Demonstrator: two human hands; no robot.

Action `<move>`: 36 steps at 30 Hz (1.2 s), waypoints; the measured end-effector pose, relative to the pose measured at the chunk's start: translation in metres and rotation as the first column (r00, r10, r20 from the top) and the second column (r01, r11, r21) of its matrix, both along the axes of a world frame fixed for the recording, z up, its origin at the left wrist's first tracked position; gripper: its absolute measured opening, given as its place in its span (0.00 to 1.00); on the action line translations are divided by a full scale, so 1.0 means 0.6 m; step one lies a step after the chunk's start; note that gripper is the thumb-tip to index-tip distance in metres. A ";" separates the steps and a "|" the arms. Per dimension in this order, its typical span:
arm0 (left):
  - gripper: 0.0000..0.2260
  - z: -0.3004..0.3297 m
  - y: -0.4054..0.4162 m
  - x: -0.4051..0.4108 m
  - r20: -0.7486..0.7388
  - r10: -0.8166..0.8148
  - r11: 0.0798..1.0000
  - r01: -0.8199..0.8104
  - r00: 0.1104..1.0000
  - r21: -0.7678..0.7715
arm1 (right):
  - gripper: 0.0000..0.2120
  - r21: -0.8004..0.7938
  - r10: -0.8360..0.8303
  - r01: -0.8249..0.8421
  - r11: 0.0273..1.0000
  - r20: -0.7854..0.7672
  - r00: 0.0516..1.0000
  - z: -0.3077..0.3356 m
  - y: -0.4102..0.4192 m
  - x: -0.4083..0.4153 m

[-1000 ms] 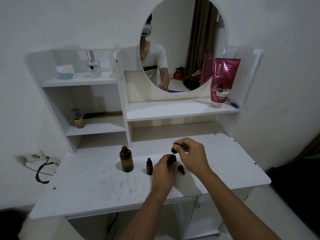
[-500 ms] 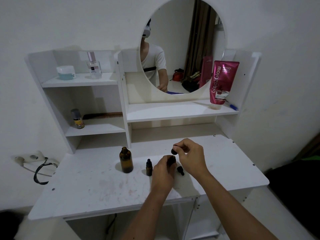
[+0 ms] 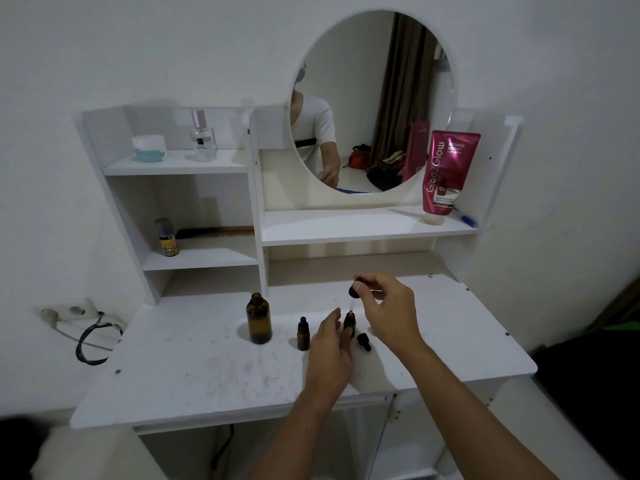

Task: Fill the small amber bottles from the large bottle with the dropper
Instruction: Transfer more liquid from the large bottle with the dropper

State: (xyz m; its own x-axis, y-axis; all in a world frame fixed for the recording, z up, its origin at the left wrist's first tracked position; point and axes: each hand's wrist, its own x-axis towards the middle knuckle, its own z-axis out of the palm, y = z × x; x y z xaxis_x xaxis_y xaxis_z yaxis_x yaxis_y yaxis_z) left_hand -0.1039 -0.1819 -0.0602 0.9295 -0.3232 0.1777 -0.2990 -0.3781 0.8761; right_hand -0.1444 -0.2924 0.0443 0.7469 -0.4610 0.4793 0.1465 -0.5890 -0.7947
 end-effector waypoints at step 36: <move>0.20 0.007 0.242 0.097 -0.006 0.247 0.969 -0.247 0.969 -0.023 | 0.08 0.035 0.241 -0.243 0.969 0.055 0.969 0.055 0.193 0.123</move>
